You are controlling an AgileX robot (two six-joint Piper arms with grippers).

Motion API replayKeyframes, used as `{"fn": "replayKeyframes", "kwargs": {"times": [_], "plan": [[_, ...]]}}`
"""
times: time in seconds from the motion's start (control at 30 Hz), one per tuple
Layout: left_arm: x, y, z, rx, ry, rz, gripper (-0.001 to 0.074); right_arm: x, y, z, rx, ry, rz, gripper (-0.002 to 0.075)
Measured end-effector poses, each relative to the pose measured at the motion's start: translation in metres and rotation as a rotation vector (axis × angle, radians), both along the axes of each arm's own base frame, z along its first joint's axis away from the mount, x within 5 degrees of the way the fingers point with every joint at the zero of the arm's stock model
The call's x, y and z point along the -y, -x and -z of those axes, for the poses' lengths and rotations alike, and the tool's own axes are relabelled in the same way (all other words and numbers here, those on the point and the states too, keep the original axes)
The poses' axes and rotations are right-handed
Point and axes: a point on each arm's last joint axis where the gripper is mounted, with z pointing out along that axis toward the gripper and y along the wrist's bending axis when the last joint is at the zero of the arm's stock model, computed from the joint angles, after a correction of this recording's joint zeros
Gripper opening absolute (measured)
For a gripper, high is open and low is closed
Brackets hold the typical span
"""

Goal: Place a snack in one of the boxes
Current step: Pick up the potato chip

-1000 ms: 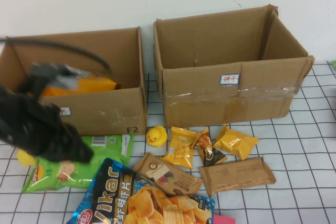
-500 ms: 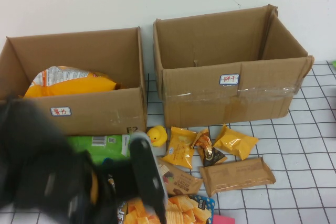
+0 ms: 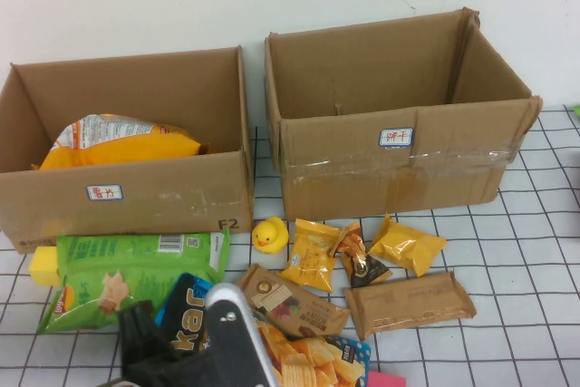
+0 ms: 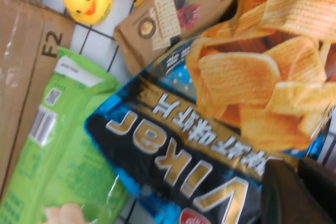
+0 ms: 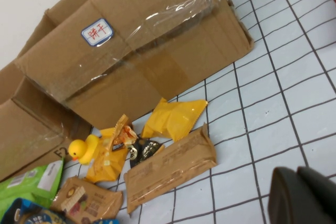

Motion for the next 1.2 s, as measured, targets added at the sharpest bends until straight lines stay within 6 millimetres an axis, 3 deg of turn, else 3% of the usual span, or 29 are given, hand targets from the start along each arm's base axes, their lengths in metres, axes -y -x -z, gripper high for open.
{"fn": "replayKeyframes", "kwargs": {"times": [0.1,0.3,0.4,0.97,1.2], "plan": [[0.007,-0.002,0.005,-0.008,0.017,0.015,0.015,0.0,0.0,0.0,0.001,0.004,-0.001,-0.0001],[0.016,-0.002,0.009,-0.013,0.044,0.063,0.0551,0.0,0.0,0.0,0.002,0.005,-0.002,-0.0001],[0.018,-0.003,0.013,-0.01,0.009,0.101,0.0639,0.0,0.0,0.0,0.003,0.005,-0.001,-0.0001],[0.032,-0.004,0.043,-0.063,-0.164,0.291,0.0672,0.0,0.0,-0.001,0.014,0.024,-0.002,-0.0001],[0.04,-0.011,0.068,-0.059,-0.284,0.36,0.0672,0.001,0.0,-0.001,0.022,0.036,-0.003,-0.0001]]}}
